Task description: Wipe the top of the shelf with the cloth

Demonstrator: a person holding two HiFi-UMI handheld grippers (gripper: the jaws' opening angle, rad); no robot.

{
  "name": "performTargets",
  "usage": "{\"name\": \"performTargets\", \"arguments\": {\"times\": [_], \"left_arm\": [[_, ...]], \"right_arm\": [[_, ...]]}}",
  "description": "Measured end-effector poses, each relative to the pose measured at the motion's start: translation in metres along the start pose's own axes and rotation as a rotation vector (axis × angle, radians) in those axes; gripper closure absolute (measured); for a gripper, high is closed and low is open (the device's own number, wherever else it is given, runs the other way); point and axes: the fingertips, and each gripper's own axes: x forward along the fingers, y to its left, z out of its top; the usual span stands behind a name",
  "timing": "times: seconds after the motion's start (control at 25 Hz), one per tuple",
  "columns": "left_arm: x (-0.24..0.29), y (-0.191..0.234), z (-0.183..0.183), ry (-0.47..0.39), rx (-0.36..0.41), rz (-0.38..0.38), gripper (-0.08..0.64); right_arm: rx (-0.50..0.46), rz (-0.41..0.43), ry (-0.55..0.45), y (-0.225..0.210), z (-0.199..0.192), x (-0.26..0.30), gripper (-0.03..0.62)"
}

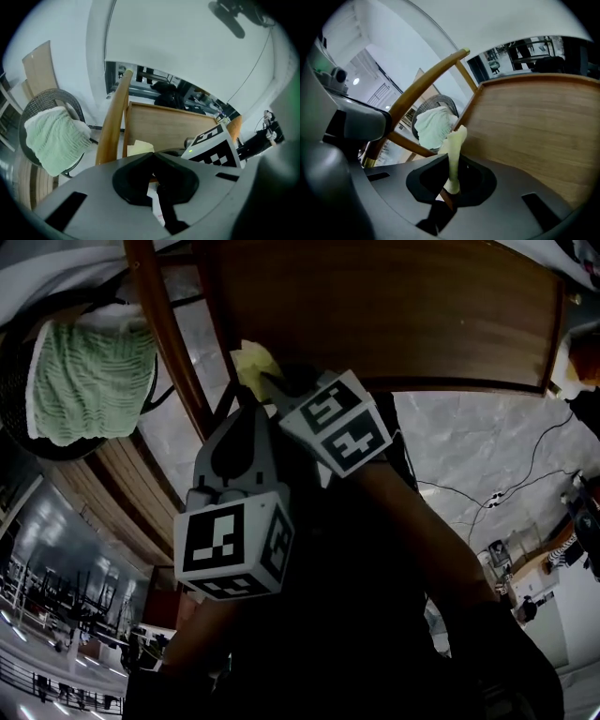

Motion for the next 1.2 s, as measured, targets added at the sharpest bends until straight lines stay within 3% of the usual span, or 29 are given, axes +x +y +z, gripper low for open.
{"name": "performTargets", "arguments": {"times": [0.12,0.44,0.68,1.2], "left_arm": [[0.002,0.004,-0.005,0.008,-0.005,0.007,0.549],[0.014,-0.01,-0.016,0.02,-0.002,0.057,0.549],[0.033,-0.033,-0.022,0.044,0.001,0.045,0.549],[0.105,-0.156,-0.022,0.077,0.077,-0.064,0.549]], "right_arm": [[-0.054,-0.045,0.055,-0.002,-0.004,0.009,0.551],[-0.136,-0.066,0.151,-0.019,-0.022,-0.005,0.551],[-0.137,-0.095,0.16,-0.047,-0.032,-0.041,0.551],[-0.081,-0.196,0.14,-0.149,-0.077,-0.156,0.551]]}}
